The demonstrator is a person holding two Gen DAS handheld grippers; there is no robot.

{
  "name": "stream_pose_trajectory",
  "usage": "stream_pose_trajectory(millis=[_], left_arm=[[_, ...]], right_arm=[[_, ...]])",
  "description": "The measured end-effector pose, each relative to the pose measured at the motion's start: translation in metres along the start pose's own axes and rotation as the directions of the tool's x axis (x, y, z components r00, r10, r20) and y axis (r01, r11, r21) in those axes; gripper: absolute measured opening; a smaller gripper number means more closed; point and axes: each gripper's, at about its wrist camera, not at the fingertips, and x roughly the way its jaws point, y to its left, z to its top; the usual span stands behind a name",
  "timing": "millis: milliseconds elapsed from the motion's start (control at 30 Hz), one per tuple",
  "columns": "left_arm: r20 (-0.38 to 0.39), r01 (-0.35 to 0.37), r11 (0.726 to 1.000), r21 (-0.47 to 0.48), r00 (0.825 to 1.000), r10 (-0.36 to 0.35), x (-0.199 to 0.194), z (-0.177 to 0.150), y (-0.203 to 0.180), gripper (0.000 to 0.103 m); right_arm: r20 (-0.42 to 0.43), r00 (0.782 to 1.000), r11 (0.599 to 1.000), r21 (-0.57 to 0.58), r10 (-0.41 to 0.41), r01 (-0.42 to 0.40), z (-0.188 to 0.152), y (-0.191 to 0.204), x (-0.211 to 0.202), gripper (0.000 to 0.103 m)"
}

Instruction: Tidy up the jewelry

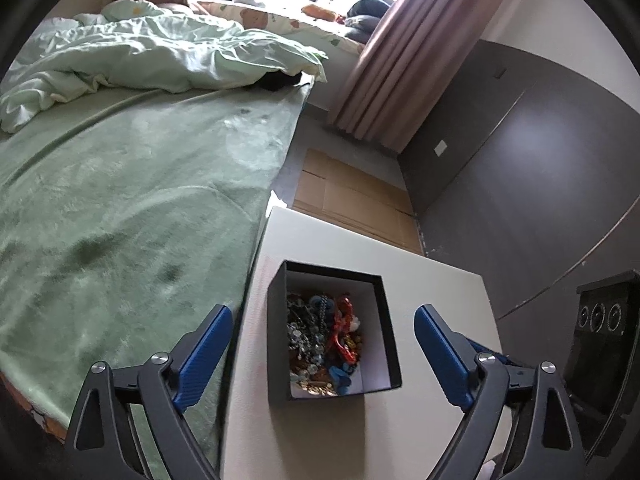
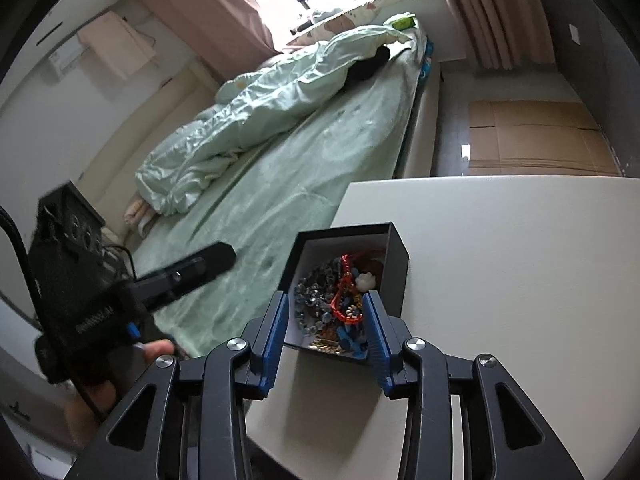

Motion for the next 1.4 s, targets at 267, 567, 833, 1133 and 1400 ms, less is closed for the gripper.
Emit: stream_pose_trajectory(millis=[267, 567, 833, 1133, 1400], left_arm=[[0.040, 0.023, 0.999, -0.031, 0.999, -0.022, -0.023, -0.014, 0.000, 0.103], [0.077, 0.009, 1.000, -0.011, 0.997, -0.008, -0.053, -0.041, -0.012, 0.103], [0.131, -0.016, 0.997, 0.074, 0.991, 0.006, -0.086, -0.078, -0.035, 0.103], [0.144, -0.038, 0.985, 0.170, 0.990, 0.013, -0.112, -0.110, -0.051, 0.103], [0.129, -0.034, 0.980, 0.196, 0.992, 0.009, -0.127, -0.131, -0.053, 0.103]], right_arm=[[0.033, 0.992, 0.993, 0.012, -0.118, 0.118, -0.006, 0.009, -0.032, 0.053], [0.124, 0.956, 0.962, 0.097, -0.265, 0.254, -0.024, 0.008, -0.079, 0.072], [0.196, 0.916, 0.935, 0.141, -0.349, 0.326, -0.060, 0.010, -0.113, 0.103], [0.222, 0.908, 0.934, 0.117, -0.355, 0.337, -0.105, 0.018, -0.148, 0.103], [0.222, 0.918, 0.944, 0.064, -0.330, 0.324, -0.134, 0.043, -0.173, 0.103]])
